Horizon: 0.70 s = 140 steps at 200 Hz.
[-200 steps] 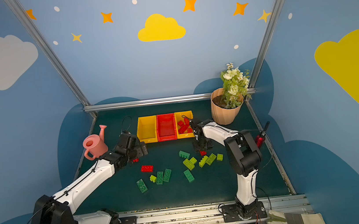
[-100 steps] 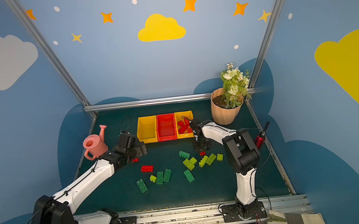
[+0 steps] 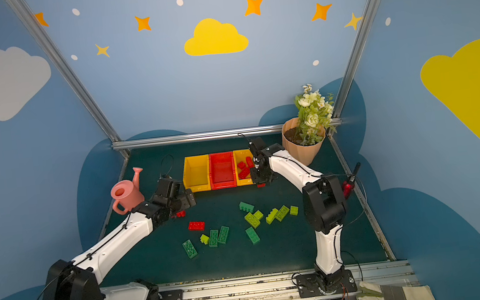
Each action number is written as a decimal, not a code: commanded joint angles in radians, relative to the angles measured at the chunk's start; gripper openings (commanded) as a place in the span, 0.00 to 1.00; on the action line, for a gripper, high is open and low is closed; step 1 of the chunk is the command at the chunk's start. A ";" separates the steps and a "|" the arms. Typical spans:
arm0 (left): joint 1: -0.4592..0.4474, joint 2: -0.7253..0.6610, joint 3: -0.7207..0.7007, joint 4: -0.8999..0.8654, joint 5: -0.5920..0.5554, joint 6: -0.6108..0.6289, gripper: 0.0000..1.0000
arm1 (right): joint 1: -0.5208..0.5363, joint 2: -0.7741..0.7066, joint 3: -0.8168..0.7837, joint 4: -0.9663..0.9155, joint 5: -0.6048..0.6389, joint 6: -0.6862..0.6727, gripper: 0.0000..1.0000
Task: Sort the legos into containers by color
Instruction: Pick up the lego from the center of the table, then place the lego in the container.
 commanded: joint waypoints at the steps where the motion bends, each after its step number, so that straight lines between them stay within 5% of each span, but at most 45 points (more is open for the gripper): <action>1: 0.011 0.016 -0.008 0.009 -0.009 -0.006 1.00 | -0.002 0.052 0.099 -0.032 -0.022 -0.001 0.26; 88: 0.059 0.060 -0.003 0.009 -0.008 -0.014 1.00 | -0.015 0.336 0.432 -0.058 -0.031 -0.025 0.31; 140: 0.089 0.115 -0.001 0.003 -0.028 -0.022 1.00 | -0.015 0.318 0.457 -0.050 -0.073 -0.047 0.74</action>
